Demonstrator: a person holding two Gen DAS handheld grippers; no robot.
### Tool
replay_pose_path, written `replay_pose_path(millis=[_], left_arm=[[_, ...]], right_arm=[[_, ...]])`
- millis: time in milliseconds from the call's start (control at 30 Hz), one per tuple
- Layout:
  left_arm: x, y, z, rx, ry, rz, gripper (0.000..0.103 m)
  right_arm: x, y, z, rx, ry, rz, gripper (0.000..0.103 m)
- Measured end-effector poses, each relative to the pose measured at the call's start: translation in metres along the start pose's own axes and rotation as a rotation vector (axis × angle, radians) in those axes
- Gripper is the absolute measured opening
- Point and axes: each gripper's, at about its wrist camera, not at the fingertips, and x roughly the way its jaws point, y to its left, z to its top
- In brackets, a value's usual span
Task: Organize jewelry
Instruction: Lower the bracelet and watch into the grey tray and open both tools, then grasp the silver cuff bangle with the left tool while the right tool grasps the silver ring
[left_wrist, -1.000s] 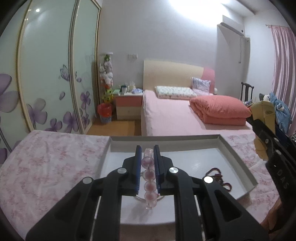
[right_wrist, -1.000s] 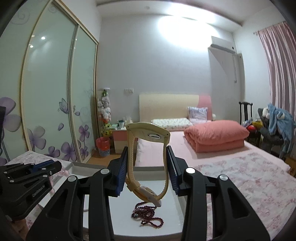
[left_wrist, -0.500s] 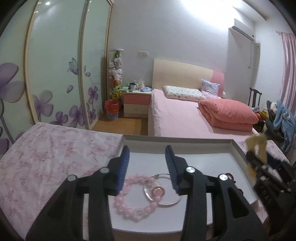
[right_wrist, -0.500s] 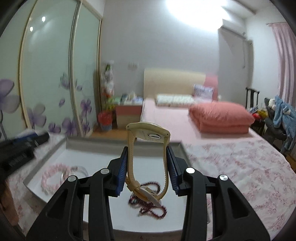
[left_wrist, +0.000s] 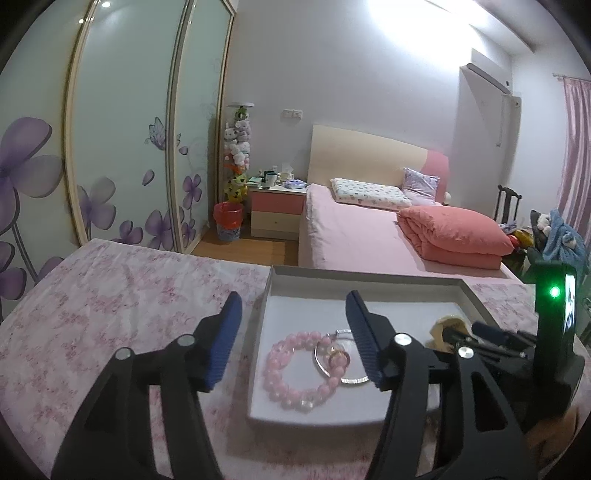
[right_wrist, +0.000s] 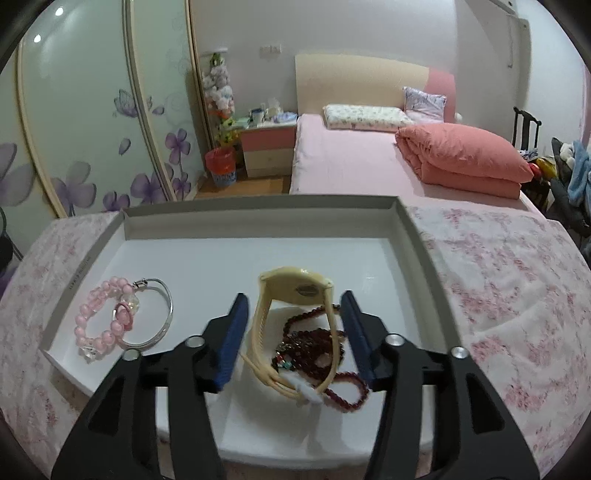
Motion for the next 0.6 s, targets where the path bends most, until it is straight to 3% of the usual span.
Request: replay_pose_path(millis=[167,433,600], left_arm=[[-0.027,-0.004,-0.016,0.024,0.035,-0.079,0.065],[-0.068,-0.03,-0.062,0.142,0.137,-0.237,0.077],[-0.072,-0.04,-0.091,0.17,0.224,-0.272,0.08]], right_arm=[[-0.043,-0.011,-0.011,0.006,-0.058,0.018,0.06],[-0.106,-0.02,-0.041,0.004,-0.111,0.055,0.06],[-0.124,-0.024,-0.058,0.005,-0.119,0.054,0.061]])
